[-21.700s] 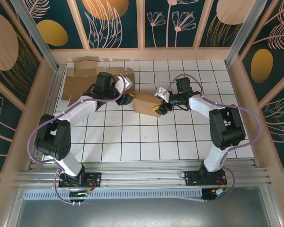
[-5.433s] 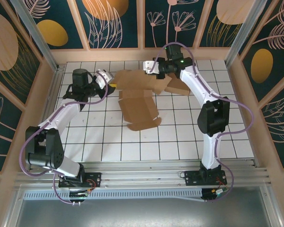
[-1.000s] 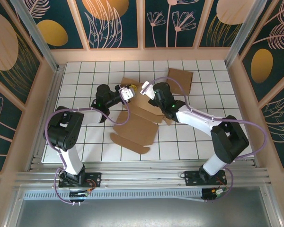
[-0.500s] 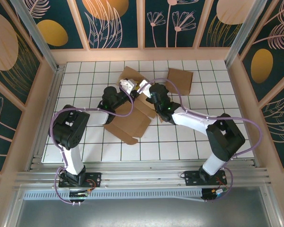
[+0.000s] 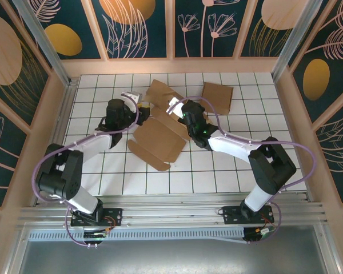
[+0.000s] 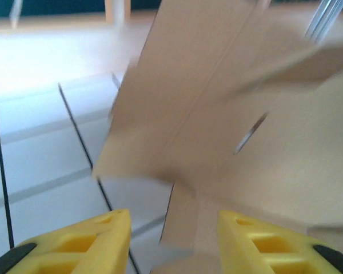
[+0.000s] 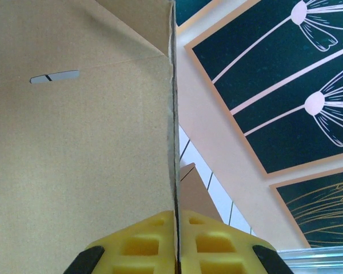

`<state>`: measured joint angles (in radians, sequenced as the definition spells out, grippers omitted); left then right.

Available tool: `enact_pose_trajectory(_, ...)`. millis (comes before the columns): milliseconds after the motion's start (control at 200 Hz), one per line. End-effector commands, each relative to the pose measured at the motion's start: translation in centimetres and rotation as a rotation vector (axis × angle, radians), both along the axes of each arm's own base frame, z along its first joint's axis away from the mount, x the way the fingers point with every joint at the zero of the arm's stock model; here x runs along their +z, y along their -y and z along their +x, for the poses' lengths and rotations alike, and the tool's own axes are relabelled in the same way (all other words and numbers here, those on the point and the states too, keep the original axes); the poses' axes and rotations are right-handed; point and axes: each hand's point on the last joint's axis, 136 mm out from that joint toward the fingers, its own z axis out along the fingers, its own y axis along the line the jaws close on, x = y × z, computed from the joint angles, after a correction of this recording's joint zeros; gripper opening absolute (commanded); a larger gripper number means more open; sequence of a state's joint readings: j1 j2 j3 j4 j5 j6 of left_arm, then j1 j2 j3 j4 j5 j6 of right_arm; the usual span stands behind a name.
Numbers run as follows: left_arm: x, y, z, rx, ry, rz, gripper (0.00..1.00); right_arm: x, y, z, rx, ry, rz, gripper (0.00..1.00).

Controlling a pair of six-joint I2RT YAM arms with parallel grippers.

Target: Fold the paper box

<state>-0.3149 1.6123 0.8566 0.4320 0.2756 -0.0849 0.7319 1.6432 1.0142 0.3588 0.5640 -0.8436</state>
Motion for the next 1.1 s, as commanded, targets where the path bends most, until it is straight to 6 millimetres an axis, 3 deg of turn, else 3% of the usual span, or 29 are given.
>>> enact_pose_trajectory(0,-4.2,1.2,-1.1,-0.096,-0.219,-0.045,0.44,0.4,0.0,0.5,-0.011,-0.006,0.022,0.09)
enact_pose_trajectory(180,-5.5,2.4,0.6,-0.129,-0.223,-0.088,0.47,0.2,-0.5,0.3,-0.003,-0.023,0.03,0.08)
enact_pose_trajectory(215,-4.6,2.8,1.8,-0.139,-0.187,-0.098,0.47,0.2,-0.6,0.2,-0.002,-0.022,0.029,0.09)
enact_pose_trajectory(420,-5.0,4.5,3.6,-0.211,-0.158,-0.122,0.44,0.6,-0.8,0.3,-0.003,-0.022,0.031,0.08)
enact_pose_trajectory(686,-4.2,6.5,2.1,-0.262,-0.083,-0.154,0.24,0.2,-0.9,0.4,-0.026,-0.021,0.022,0.08)
enact_pose_trajectory(796,-3.0,8.7,1.1,-0.239,-0.025,-0.166,0.16,0.0,-0.7,0.5,-0.045,-0.017,0.021,0.08)
enact_pose_trajectory(926,-4.0,10.7,-0.5,-0.241,-0.06,-0.218,0.2,0.0,-0.8,0.6,-0.053,-0.016,0.031,0.08)
enact_pose_trajectory(1096,-5.3,11.6,-1.7,-0.252,-0.094,-0.276,0.24,0.0,-0.9,0.5,-0.049,-0.016,0.03,0.08)
